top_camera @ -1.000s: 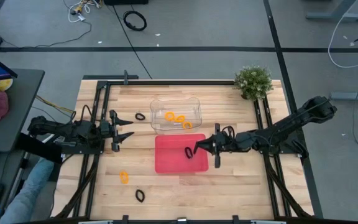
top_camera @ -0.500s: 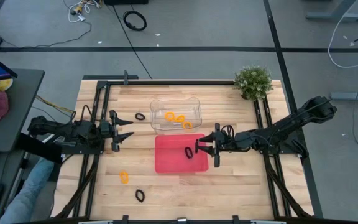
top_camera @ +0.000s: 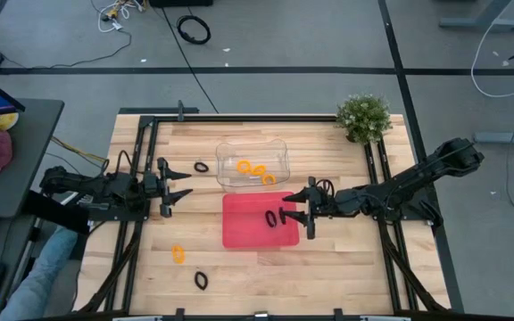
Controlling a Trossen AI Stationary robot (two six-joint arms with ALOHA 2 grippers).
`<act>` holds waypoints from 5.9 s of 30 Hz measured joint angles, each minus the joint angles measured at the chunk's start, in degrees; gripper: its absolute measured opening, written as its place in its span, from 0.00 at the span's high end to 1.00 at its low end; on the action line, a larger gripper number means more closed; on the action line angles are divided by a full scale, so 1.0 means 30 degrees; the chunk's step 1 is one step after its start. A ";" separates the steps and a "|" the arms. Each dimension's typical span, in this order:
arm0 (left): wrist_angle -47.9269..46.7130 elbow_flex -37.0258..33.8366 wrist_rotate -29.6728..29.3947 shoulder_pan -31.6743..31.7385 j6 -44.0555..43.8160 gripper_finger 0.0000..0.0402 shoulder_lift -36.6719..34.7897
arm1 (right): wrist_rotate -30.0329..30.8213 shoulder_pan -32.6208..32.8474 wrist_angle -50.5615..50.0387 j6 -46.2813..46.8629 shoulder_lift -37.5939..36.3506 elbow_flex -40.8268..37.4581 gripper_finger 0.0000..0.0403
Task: Sort spring keychains
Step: Put the black spring keychain into the transparent bin
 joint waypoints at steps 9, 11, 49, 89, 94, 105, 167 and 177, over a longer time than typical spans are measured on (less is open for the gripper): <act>0.0001 0.0000 0.0002 0.0001 -0.0004 0.45 0.0002 | -0.0429 -0.0017 0.0403 -0.0680 -0.0007 0.0022 0.50; 0.0001 0.0000 0.0002 0.0001 0.0000 0.45 0.0002 | 0.0329 0.0012 0.0815 -0.0709 0.0000 0.0022 0.50; 0.0000 0.0000 -0.0005 0.0000 0.0002 0.45 -0.0005 | -0.0233 -0.0583 0.2677 -0.6926 -0.0239 0.0000 0.51; 0.0000 0.0000 0.0002 0.0000 0.0077 0.45 -0.0004 | -0.4985 -0.3614 -0.8210 -0.5150 -2.4657 -0.5767 0.51; 0.0029 0.0000 -0.0013 0.0004 0.0177 0.45 0.0002 | -0.4983 -0.3614 -0.7668 -0.4950 -2.4663 -0.6439 0.51; 0.0021 -0.0001 -0.0005 0.0006 0.0199 0.45 0.0002 | -0.4983 -0.3606 -0.4352 -0.5431 -2.4669 -0.9112 0.51; 0.0117 0.0000 -0.8917 0.0007 0.3026 0.45 0.0002 | -0.3271 -0.3628 -0.9865 -0.5508 -2.4502 -0.9187 0.51; 0.0736 0.0000 -1.0376 0.0006 0.2526 0.45 0.0002 | -0.3278 -0.3628 -0.9865 -0.5508 -2.4502 -0.9187 0.51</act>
